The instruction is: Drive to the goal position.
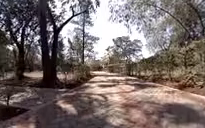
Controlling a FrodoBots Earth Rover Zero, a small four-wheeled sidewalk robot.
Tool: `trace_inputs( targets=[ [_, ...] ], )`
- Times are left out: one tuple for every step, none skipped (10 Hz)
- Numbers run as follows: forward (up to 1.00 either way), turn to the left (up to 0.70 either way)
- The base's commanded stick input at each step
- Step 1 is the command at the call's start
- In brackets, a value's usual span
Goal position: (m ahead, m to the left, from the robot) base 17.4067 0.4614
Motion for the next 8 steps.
trace_inputs(
  targets=[
    [1.0, 0.0],
    [1.0, 0.0],
    [1.0, 0.0],
    [1.0, 0.0],
    [1.0, 0.0],
    [1.0, 0.0],
    [1.0, 0.0],
    [1.0, 0.0]
  ],
)
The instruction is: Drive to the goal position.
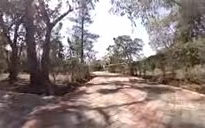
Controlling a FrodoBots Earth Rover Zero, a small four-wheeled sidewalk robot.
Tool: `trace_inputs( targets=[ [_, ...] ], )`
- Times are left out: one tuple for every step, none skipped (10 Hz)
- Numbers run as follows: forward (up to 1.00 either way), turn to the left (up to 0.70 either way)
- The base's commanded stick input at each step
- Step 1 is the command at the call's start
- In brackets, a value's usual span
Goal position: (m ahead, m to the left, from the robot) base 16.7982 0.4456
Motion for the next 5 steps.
trace_inputs(
  targets=[
    [1.0, 0.0],
    [1.0, 0.0],
    [1.0, 0.0],
    [1.0, 0.0],
    [1.0, 0.0]
  ],
)
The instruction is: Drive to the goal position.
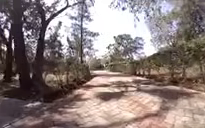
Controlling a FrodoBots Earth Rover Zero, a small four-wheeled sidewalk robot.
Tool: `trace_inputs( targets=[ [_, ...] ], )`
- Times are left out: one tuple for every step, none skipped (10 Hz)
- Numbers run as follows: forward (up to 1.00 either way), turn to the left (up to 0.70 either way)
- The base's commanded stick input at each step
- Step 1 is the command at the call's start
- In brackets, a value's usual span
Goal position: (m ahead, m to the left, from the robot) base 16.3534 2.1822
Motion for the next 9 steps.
trace_inputs(
  targets=[
    [1.0, 0.0],
    [1.0, 0.0],
    [1.0, 0.0],
    [1.0, 0.0],
    [1.0, 0.0],
    [1.0, 0.0],
    [1.0, 0.0],
    [1.0, 0.0],
    [1.0, 0.0]
  ],
)
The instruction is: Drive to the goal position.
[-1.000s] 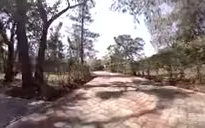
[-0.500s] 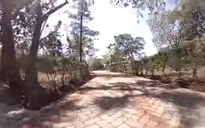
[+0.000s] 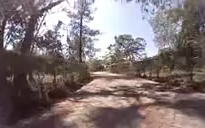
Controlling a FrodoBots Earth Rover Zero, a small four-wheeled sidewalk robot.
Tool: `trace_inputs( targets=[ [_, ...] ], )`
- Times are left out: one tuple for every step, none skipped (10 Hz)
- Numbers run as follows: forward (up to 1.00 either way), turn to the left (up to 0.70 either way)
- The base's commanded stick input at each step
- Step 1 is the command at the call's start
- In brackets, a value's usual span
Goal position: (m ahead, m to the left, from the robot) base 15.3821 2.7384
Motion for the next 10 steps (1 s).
trace_inputs(
  targets=[
    [1.0, 0.0],
    [1.0, 0.0],
    [1.0, 0.0],
    [1.0, 0.0],
    [1.0, 0.0],
    [1.0, 0.0],
    [1.0, 0.0],
    [1.0, 0.0],
    [1.0, 0.0],
    [1.0, 0.0]
  ],
)
